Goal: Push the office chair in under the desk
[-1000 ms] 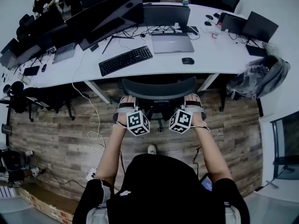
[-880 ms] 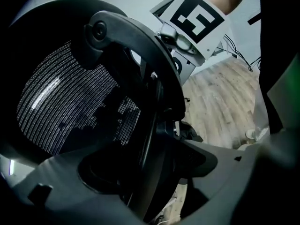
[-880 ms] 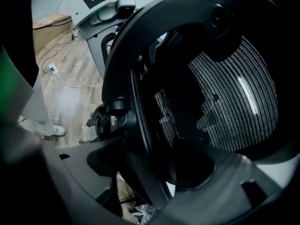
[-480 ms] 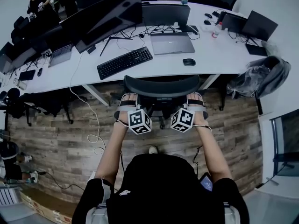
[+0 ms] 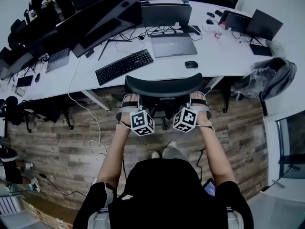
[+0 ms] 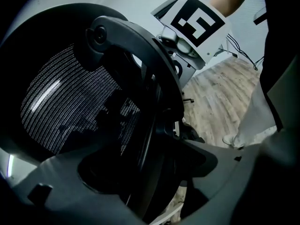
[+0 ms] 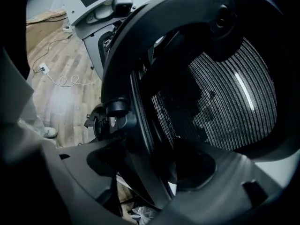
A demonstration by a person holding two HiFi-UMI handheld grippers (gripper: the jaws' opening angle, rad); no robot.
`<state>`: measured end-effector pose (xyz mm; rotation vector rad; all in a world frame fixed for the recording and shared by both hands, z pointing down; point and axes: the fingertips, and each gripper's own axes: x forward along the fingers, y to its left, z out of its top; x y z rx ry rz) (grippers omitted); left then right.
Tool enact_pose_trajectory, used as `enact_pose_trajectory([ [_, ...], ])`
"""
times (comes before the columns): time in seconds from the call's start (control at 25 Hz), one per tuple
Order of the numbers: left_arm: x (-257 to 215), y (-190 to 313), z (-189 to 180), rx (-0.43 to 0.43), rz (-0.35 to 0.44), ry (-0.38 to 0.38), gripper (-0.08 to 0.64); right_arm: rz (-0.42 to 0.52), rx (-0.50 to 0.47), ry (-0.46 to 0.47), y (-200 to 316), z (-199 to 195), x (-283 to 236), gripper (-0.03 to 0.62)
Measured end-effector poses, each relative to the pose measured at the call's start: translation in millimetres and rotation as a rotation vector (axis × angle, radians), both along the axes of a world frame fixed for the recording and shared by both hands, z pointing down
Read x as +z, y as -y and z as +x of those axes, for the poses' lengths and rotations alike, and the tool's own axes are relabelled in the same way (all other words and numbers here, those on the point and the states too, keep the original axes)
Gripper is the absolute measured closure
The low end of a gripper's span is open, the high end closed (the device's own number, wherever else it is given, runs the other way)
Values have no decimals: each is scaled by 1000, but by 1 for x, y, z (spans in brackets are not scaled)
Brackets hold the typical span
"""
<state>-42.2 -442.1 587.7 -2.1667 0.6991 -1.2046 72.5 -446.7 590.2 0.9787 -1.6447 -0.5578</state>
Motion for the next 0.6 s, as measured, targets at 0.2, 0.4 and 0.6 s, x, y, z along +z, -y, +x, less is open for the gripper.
enact_pose_trajectory([
  [0.2,2,15,8,-8,-2,0,166,4,-16,4,16,7,1,288],
  [0.4,2,33,13,-26,-4,3,166,4,-33,5,35,13,0,288],
  [0.6,3,48,18,-38,-7,2,166,3,-49,9,52,18,1,288],
])
